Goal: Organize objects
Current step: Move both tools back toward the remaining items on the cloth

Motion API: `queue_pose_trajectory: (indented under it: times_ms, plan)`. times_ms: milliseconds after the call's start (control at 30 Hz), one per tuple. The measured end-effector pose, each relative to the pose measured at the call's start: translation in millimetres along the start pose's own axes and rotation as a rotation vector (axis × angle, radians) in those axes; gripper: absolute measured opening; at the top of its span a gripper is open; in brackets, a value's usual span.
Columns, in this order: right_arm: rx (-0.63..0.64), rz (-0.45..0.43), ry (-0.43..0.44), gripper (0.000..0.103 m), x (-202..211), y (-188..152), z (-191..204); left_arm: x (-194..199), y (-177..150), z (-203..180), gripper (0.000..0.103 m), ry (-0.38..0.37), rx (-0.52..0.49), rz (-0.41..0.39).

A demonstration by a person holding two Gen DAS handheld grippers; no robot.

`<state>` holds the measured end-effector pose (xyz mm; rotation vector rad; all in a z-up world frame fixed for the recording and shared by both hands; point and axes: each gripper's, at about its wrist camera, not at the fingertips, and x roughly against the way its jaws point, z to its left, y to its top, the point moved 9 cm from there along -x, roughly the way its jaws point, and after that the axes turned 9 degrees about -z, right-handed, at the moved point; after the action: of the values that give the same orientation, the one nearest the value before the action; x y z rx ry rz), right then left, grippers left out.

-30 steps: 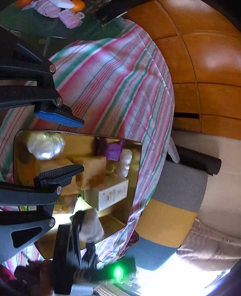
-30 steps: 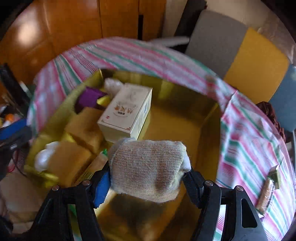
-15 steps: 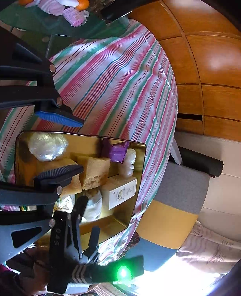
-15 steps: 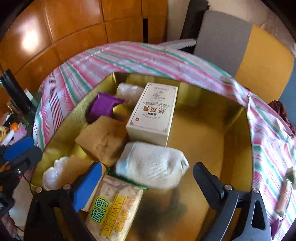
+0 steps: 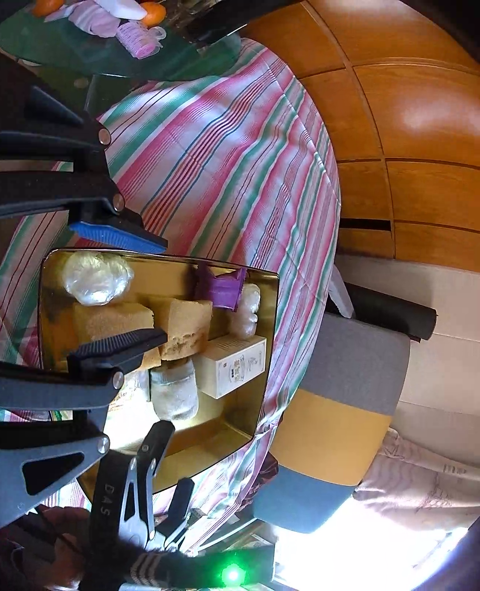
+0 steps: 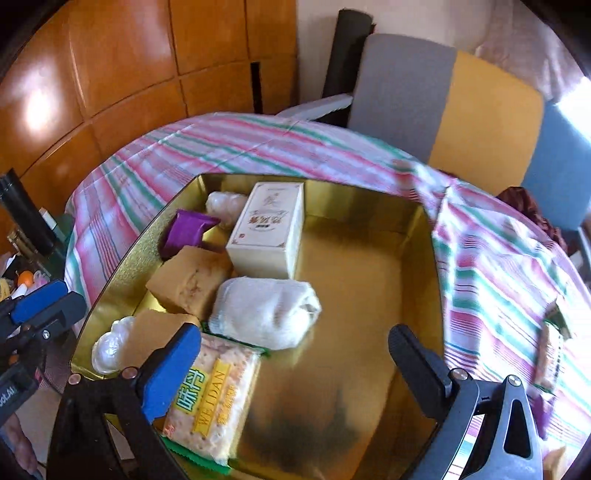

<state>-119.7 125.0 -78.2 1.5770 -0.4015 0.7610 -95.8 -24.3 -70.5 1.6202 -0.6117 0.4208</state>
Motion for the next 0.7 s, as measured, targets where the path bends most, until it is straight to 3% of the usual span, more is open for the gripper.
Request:
queue_pose_trajectory:
  times_ms: [233,700]
  plan:
    - [-0.018,-0.066,-0.049,0.102,32.4,-2.3,-14.2,9.8,2.8,-15.5,0.042,-0.016,-0.036,-0.018]
    - [-0.075,-0.111,-0.136,0.102,72.7,-20.9,-60.8,14.9,-6.1,-70.7,0.042,-0.099,-0.142,-0.001]
